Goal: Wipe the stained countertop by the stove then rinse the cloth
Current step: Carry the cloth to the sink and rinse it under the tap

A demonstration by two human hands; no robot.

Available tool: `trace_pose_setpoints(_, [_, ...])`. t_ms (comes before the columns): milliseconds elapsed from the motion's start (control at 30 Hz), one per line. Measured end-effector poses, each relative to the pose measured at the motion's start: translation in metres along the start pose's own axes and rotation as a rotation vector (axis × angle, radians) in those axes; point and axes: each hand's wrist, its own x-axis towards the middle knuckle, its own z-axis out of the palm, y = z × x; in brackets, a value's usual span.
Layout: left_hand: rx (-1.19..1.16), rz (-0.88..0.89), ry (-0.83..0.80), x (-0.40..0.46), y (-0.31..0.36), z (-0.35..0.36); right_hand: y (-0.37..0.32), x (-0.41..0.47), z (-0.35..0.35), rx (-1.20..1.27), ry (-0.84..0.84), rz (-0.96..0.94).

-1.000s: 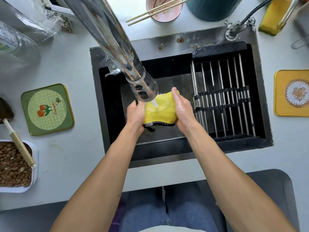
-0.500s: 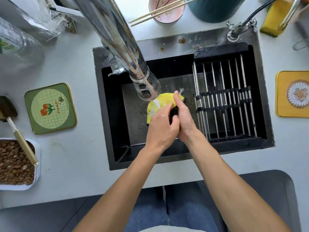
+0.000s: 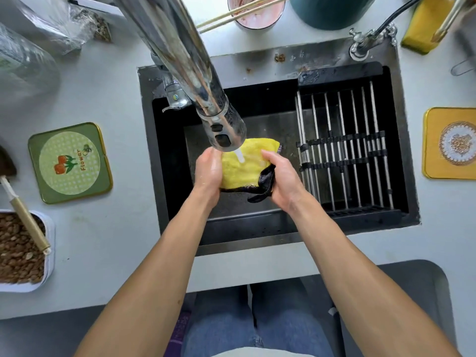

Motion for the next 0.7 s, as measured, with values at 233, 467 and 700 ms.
trace_pose_setpoints(233, [0.304,0.318,0.149,-0.056,-0.009,0.042,0.009,0.014,0.027,-0.489,0.247,-0.093])
trace_pose_setpoints(467, [0.428,0.056,0.216,-0.013,-0.004,0.026,0.012,0.006,0.046,-0.139,0.19,-0.014])
trace_pose_setpoints(700, [0.369,0.391,0.188,-0.053,0.006,0.05,-0.007,0.009,0.053,0.109,0.195,0.112])
